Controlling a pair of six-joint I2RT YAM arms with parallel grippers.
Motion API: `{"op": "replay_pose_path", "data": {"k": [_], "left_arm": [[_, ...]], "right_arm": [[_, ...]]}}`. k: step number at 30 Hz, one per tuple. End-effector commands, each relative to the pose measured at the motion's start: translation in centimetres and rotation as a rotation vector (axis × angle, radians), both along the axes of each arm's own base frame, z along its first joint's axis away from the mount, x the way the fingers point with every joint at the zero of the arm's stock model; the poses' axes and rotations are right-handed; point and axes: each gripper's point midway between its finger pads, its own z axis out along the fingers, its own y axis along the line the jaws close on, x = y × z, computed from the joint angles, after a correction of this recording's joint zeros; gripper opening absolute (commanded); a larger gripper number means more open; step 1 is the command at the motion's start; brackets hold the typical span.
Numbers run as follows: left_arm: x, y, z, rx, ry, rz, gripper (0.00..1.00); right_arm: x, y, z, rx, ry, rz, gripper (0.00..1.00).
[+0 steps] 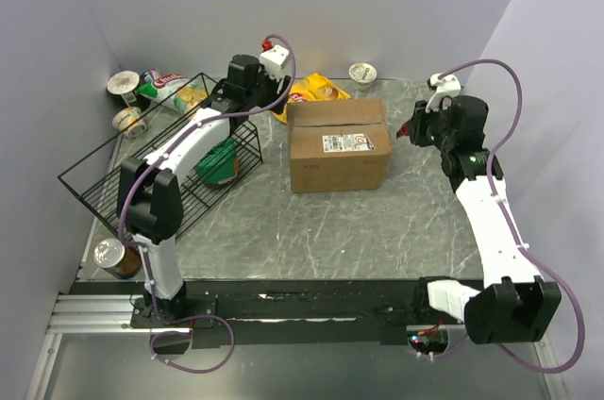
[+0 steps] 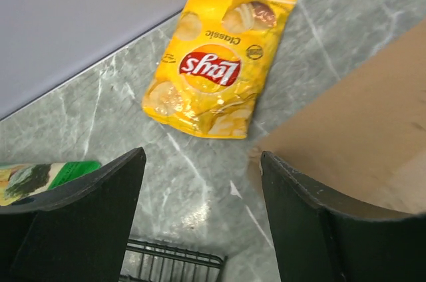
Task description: Unpack the express box
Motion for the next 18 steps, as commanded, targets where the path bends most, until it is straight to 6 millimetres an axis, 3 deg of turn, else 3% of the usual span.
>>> {"op": "replay_pose_path", "data": {"k": [1,2,3,5,6,8,9,10,12,13,17,18], "left_arm": [[2.5,1.1,0.5,0.043,-0.039,0.006,0.75],[3.3,1.4,1.4,0.04,-0.058,0.007,0.75],[4.0,1.2,0.3,0.044,-0.041,-0.004,0.76],[5.0,0.9,1.5,0.038,-0.078,-0.015,0.77],[5.7,0.7,0.3,0.05,-0.068,-0.024,0.78],[6.5,-0.1,0.8,0.065,-0.099,-0.066,0.8],[6.9,-0.5,-1.3,0.09,-0.064,-0.089,0.8],[7.1,-0.7,-1.9,0.103,-0.056,-0.106,0.79],[7.0,-1.4,-3.0,0.113,-0.041,-0.162,0.8],[6.6,-1.8,-3.3,0.116,-0.036,-0.194,0.79],[3.4,-2.8,-5.2,0.106,0.045,-0.321,0.77],[2.5,-3.0,-4.4,0.092,0.049,-0.354,0.76]], "right_arm": [[-3.2,0.0,-0.8,-0.049,0.024,0.031,0.0],[-4.2,0.3,-1.0,-0.051,0.033,0.046,0.0],[-5.1,0.7,-2.0,-0.058,0.066,0.068,0.0],[-6.5,1.2,-3.3,-0.061,0.104,0.092,0.0],[-7.1,1.7,-4.2,-0.06,0.137,0.116,0.0],[-7.9,3.0,-5.1,-0.03,0.164,0.174,0.0],[-8.1,3.6,-5.6,-0.005,0.178,0.198,0.0],[-8.1,4.4,-5.9,0.009,0.18,0.229,0.0],[-7.3,5.3,-6.5,0.034,0.195,0.235,0.0],[-6.4,6.0,-5.7,0.036,0.166,0.249,0.0],[-3.0,6.9,-5.3,0.027,0.135,0.245,0.0],[-2.2,6.6,-5.0,0.004,0.122,0.234,0.0]]}}
